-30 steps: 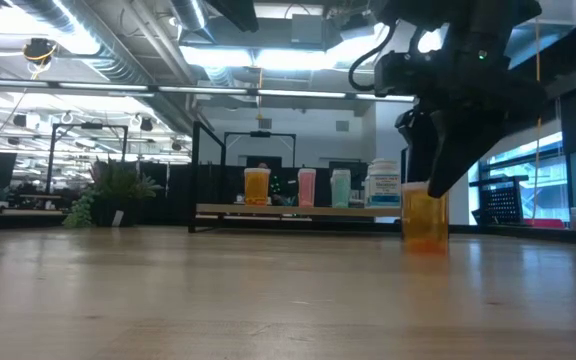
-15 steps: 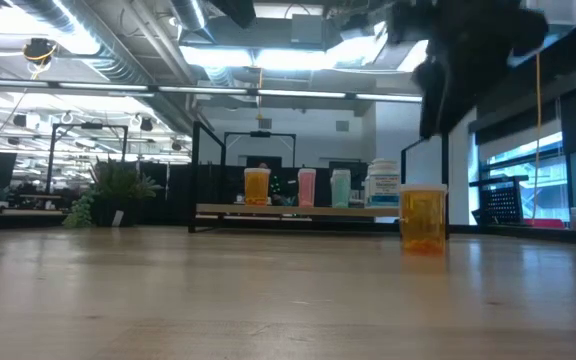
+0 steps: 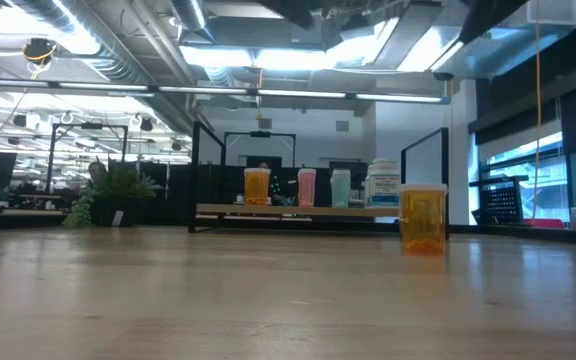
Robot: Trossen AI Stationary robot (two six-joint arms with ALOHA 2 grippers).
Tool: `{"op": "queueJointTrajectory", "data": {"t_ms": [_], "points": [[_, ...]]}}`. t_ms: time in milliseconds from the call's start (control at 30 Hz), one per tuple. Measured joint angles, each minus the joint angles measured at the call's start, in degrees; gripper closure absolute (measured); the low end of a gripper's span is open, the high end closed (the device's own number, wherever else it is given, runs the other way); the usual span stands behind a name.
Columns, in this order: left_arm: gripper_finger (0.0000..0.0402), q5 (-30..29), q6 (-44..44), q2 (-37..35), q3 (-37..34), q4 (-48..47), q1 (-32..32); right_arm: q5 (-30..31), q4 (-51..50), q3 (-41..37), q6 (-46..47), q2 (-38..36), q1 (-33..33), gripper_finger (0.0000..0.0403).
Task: Pick and place medicine bottles onto shelf by color
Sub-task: Put the orange pill bottle on the shelf aligned with the orange pill bottles
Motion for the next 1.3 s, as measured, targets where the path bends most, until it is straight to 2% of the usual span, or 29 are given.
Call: {"op": "queueJointTrajectory", "data": {"t_ms": [167,367,467,633,800,967,1300], "points": [[0.0199,0.7,0.0,5.8,0.0,9.9,0.6,-1.2,-0.2,0.0,-4.3,-3.4,2.5,0.0122],[0.0199,1.1,1.4,11.5,0.0,16.4,2.4,-9.5,-1.0,0.0,-10.4,-5.4,3.2,0.0122],[0.0199,3.0,1.1,13.7,0.0,17.8,4.0,-12.5,-0.9,0.0,-10.3,-5.6,3.2,0.0122],[0.0199,6.5,0.4,15.0,0.0,20.6,5.4,-12.5,-0.8,0.0,-10.3,-5.6,3.1,0.0122],[0.0199,6.5,-0.6,15.1,0.0,20.3,5.7,-12.5,-0.6,0.0,-10.4,-5.6,3.1,0.0122],[0.0199,6.7,-5.7,15.1,0.0,20.9,5.5,-12.5,-0.5,0.0,-10.4,-5.6,3.1,0.0122],[0.0196,7.2,-5.7,15.1,0.0,20.9,5.4,-12.5,-0.5,0.0,-10.3,-5.6,3.1,0.0122]]}}
